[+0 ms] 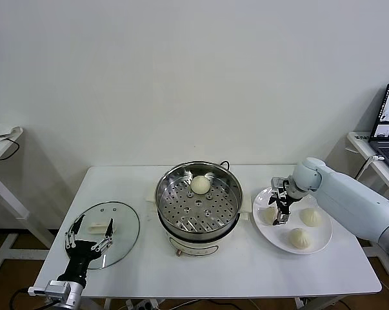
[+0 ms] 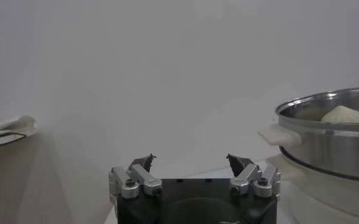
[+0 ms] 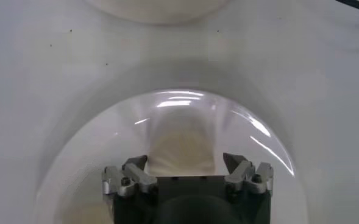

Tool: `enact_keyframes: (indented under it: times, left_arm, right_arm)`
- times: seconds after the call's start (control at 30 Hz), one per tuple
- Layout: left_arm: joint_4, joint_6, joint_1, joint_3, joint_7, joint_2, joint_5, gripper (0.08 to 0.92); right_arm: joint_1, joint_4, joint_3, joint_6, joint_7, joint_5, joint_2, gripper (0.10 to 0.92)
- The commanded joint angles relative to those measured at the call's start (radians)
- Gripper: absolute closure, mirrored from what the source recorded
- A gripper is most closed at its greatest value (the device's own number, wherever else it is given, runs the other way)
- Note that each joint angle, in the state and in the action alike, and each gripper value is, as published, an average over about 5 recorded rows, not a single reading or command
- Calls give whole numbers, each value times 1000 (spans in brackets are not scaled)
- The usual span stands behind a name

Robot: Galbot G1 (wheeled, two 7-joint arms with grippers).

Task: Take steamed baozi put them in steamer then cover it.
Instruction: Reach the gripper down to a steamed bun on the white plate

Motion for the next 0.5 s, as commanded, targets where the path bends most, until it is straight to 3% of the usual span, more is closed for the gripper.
enact_keyframes:
  times: [0.03,0.13,0.37,0.5]
  left_arm:
    - [2,-1,-1,0,0,0,1,177]
    - [3,-1,-2,2,0,-1,1,177]
    - [3,-1,-2,1,0,-1,1,177]
    - [4,-2,-2,1,0,-2,2,177]
  right_arm:
    - [-9,-11,10,4,-6,-14,8,203]
    - [-9,-12,10,4,-13,-20,7,213]
    - [-11,-16,10,5,-19,-25,8,353]
    - [-11,-17,11,8,-21,-28,9,371]
